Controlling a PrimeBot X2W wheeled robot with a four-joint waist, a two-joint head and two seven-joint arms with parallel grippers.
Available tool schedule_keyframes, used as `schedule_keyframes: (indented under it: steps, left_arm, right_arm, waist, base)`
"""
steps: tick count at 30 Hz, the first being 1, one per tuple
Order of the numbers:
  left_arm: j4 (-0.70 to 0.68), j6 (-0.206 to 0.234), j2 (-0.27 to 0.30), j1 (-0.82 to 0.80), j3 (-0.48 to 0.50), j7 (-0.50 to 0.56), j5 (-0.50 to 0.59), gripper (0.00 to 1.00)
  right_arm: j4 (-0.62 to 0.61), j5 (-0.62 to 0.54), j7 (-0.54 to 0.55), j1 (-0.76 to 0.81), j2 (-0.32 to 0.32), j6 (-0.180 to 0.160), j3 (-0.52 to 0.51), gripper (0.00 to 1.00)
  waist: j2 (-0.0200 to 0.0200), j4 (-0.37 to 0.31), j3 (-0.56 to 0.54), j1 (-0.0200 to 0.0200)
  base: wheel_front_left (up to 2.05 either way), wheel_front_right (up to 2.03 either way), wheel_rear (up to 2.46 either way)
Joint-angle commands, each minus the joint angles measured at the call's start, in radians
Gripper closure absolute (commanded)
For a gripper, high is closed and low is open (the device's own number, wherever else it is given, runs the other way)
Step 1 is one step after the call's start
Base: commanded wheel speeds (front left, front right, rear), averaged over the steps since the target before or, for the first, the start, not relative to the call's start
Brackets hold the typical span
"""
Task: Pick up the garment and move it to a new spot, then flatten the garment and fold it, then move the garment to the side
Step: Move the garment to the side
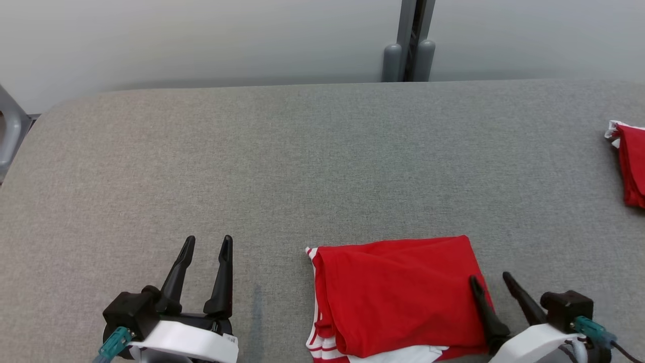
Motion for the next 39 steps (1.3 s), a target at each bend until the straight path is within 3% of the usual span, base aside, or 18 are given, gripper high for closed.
schedule_keyframes:
  steps: [1, 18, 19, 20, 21, 30, 36, 39]
  left_arm:
    - [0.003, -0.001, 0.004, -0.011, 0.0, -0.004, 0.003, 0.0]
    - [0.007, -0.002, 0.004, -0.023, 0.0, -0.004, 0.011, 0.0]
    - [0.006, 0.0, 0.004, -0.023, 0.0, -0.004, 0.011, 0.0]
    - [0.004, 0.001, 0.004, -0.022, 0.0, -0.004, 0.009, 0.0]
    - [0.003, 0.003, 0.004, -0.022, 0.0, -0.004, 0.008, 0.0]
    - [0.0, 0.004, 0.004, -0.025, -0.004, -0.004, 0.014, 0.0]
    - [-0.013, 0.005, 0.004, -0.032, -0.015, -0.004, 0.016, 0.0]
    - [-0.02, 0.003, 0.004, -0.047, -0.031, -0.004, 0.02, 0.0]
  right_arm:
    - [0.011, 0.011, 0.006, -0.014, -0.007, 0.0, 0.008, 0.0]
    - [0.197, 0.121, 0.068, -0.084, -0.015, 0.0, 0.135, 0.0]
    - [0.203, 0.126, 0.07, -0.086, -0.016, 0.0, 0.147, 0.46]
    - [0.208, 0.129, 0.07, -0.089, -0.018, 0.0, 0.156, 0.8]
    - [0.212, 0.131, 0.068, -0.093, -0.023, 0.0, 0.165, 1.0]
    - [0.207, 0.076, -0.003, -0.156, -0.088, -0.001, 0.205, 1.0]
    - [0.173, 0.01, -0.013, -0.213, -0.168, -0.001, 0.23, 1.0]
    - [0.132, -0.025, -0.005, -0.259, -0.238, -0.001, 0.24, 1.0]
  waist:
    - [0.0, 0.006, 0.005, 0.0]
    - [0.0, 0.045, 0.02, 0.0]
    - [0.0, 0.045, 0.02, 0.0]
    - [0.0, 0.044, 0.02, 0.0]
    - [0.0, 0.043, 0.021, 0.0]
    - [0.0, 0.016, 0.017, 0.0]
    - [0.0, -0.024, 0.027, 0.0]
    - [0.0, -0.054, 0.043, 0.0]
  base:
    - [0.0, 0.0, 0.0]
    - [0.0, 0.0, 0.0]
    - [0.0, 0.0, 0.0]
    - [0.0, 0.0, 0.0]
    - [0.0, 0.0, 0.0]
    - [0.0, 0.0, 0.0]
    - [0.0, 0.0, 0.0]
    - [0.0, 0.0, 0.0]
